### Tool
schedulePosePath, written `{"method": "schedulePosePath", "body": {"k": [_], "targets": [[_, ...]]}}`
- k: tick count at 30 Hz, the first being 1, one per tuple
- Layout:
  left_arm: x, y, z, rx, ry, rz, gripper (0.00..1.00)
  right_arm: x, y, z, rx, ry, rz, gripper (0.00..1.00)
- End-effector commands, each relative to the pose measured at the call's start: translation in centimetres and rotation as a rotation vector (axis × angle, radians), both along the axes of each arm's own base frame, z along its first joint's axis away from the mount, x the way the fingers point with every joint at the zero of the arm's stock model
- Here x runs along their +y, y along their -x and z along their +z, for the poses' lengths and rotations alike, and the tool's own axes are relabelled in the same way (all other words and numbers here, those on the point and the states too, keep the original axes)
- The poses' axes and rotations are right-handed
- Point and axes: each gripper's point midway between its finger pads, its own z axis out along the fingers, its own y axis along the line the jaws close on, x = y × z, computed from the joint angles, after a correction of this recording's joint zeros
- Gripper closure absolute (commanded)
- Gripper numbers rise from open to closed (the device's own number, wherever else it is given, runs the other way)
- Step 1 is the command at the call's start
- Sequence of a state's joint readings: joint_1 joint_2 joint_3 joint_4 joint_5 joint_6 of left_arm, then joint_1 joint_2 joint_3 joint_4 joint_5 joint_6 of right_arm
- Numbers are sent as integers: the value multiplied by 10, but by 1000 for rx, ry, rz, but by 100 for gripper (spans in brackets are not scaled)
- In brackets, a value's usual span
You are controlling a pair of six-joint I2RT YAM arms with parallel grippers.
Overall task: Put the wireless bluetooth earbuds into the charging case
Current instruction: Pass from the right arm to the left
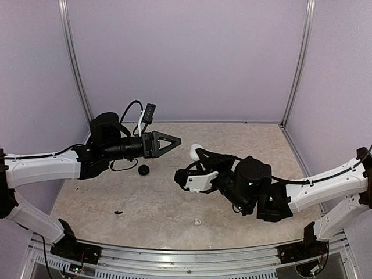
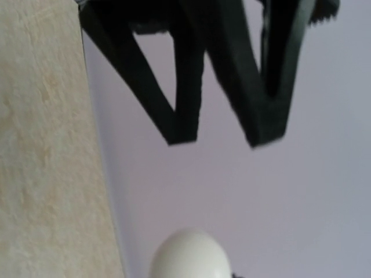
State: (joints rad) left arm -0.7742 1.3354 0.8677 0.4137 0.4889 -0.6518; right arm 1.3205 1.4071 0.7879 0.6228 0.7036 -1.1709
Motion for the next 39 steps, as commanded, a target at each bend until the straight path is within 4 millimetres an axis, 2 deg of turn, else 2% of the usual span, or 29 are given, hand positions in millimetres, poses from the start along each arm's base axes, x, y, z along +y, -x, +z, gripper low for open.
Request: {"method": "schedulePosePath", "body": {"k": [1,9,16,25,39], "targets": [[-7,4,6,16,7,-62,46,1,4,-2,-92,52,-27,83],[-19,3,-3,72,-5,-114,51,6,5,-5,-174,96,-47,83],[-27,7,-14,127,-10,-147,52,6,7,-4,-208,110,-52,83],[-42,14,-11,174,-1,-204,52,6,10,-5,-241,128,-51,83],[-52,14,-9,239,19,-243,55,3,10,-1,-290,132,-75,83]]}}
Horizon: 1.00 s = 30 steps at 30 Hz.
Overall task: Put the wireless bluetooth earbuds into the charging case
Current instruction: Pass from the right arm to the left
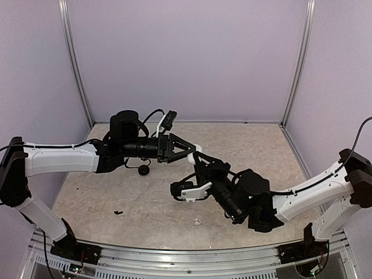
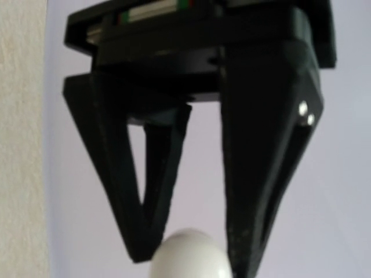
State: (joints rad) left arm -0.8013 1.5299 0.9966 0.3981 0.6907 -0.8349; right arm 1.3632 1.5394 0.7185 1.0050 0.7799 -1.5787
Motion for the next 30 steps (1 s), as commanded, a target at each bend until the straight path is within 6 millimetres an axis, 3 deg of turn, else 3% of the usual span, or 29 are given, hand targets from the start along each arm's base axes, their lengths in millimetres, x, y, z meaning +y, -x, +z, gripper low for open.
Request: {"method": "schedulePosePath", "body": {"k": [1,7,15,21,24,30], "targets": [[-7,1,15,-5,31,-26,56,-2,4,5,-30,-26,-8,83],[-7,0,21,8,55,-29,60,-2,4,3,-33,-17,-7,82],[1,-9,23,18,71,5,75,-6,4,7,-57,-25,-14,78],[4,-12,25,4,74,11,79,-10,5,10,-63,-42,-12,51],[11,-19,29,-33,66,38,80,-11,6,10,-43,-59,-3,32],[29,-38,40,-150,1,127,81,-19,-6,3,124,-133,4,20]]}}
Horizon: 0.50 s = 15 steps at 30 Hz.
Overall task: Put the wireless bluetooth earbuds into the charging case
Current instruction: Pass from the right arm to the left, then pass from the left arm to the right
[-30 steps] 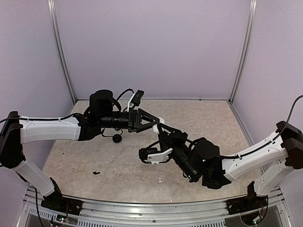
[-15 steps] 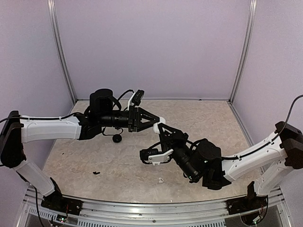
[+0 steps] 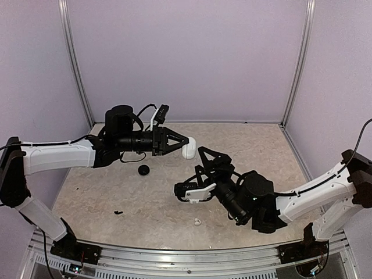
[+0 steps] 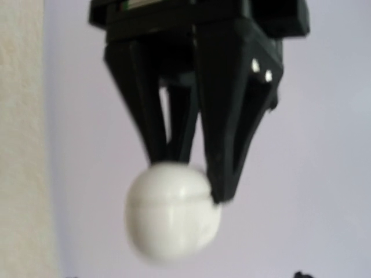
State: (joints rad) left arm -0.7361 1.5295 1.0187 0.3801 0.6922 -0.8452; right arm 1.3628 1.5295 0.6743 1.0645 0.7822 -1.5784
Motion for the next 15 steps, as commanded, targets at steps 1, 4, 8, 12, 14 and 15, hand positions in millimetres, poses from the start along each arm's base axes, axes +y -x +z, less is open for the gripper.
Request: {"method": "schedulePosePath", "body": {"k": [1,4,8,12,14,15], "targets": [[16,-15,35,-184,-31,84,81,-13,-11,4,187,-137,14,20],[21,-20,38,-245,-79,116,81,-18,-18,12,398,-265,81,19],[25,-23,41,-313,-136,131,81,-18,-19,28,659,-430,226,19],[26,-19,44,-392,-181,102,81,-15,-8,33,919,-519,400,20],[25,-17,40,-404,-207,87,82,-13,-4,32,1075,-546,477,23],[25,-15,39,-405,-210,83,82,-13,-1,29,1137,-546,502,25]]}}
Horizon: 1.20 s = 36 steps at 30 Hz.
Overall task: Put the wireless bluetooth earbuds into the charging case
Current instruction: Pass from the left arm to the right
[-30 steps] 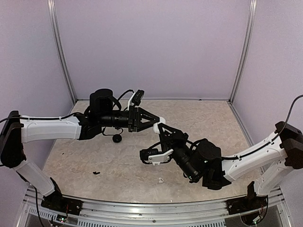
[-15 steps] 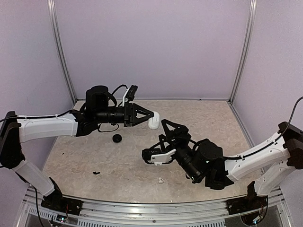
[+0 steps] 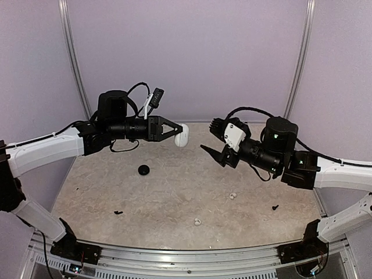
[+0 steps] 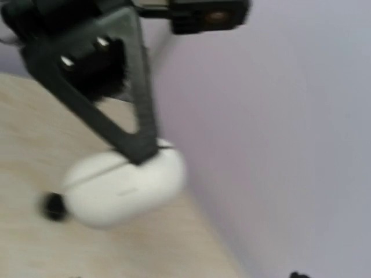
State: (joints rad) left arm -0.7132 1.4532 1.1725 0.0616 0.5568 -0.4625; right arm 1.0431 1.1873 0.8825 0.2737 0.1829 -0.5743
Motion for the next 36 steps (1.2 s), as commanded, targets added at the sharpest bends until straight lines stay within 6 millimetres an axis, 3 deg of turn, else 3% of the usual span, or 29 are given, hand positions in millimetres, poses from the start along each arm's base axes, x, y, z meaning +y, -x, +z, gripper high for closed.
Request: {"method": "schedulePosePath", "body": {"k": [1,4,11,29,36], "targets": [[3,8,2,-81,-61,-20,82,17,35,-34,436,-54,315,26],[-5,24,1,-109,-63,-69,82,15,41,-36,568,-88,408,32],[-33,59,-2,-209,-132,-152,82,13,43,-28,769,-173,576,35],[-53,78,-10,-237,-177,-234,83,22,53,-33,864,-157,696,52],[-55,83,-13,-249,-192,-261,81,23,57,-33,877,-150,724,67]]}}
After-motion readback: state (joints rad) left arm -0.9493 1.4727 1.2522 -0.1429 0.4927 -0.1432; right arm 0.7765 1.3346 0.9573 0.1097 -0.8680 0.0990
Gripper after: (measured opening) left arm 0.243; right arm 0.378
